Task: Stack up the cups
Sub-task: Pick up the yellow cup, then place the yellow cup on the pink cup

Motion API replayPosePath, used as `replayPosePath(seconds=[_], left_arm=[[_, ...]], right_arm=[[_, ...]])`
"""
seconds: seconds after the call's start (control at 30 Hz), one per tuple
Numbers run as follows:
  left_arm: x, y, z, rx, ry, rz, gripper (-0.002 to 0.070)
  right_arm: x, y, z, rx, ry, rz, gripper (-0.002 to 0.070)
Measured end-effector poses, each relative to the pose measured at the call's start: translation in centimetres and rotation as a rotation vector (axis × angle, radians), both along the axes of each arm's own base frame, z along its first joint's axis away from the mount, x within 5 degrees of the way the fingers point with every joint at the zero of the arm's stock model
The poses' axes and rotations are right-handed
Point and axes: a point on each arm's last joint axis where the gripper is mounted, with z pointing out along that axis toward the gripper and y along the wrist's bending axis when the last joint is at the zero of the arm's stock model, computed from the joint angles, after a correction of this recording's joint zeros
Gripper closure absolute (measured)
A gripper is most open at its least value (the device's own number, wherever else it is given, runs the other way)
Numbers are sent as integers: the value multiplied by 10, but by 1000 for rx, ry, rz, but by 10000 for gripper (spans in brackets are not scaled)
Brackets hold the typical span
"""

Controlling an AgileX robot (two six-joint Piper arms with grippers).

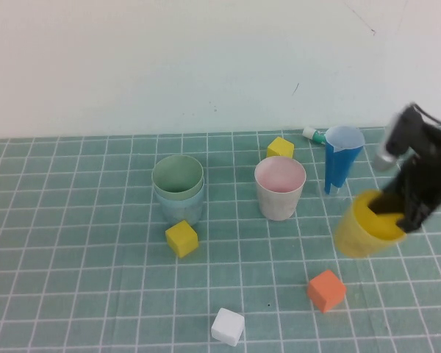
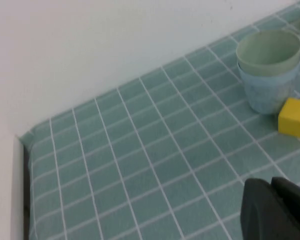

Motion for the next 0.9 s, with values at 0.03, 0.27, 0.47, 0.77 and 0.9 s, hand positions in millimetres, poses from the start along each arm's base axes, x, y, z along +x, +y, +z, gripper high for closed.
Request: replayPosePath(seconds=[0.03,0.27,0.47,0.77,0.9], left_arm=[[-4,1,0,-5,6,3,675],[-13,1,1,-59,-95,-9,675],[-11,0,-10,-122,-120,-8,676],[-12,0,-8,-146,-146,-8,676],[-11,-1,-11,-152,-162,-11,676]], right_arm=[[4,8,10,12,-19,20,651],[24,79,82,33,-262,175,653],[58,105,104,-41,-372,159,653],[99,115,56,-147,-201,171,654],[103,117,43,-155,-162,176,648]])
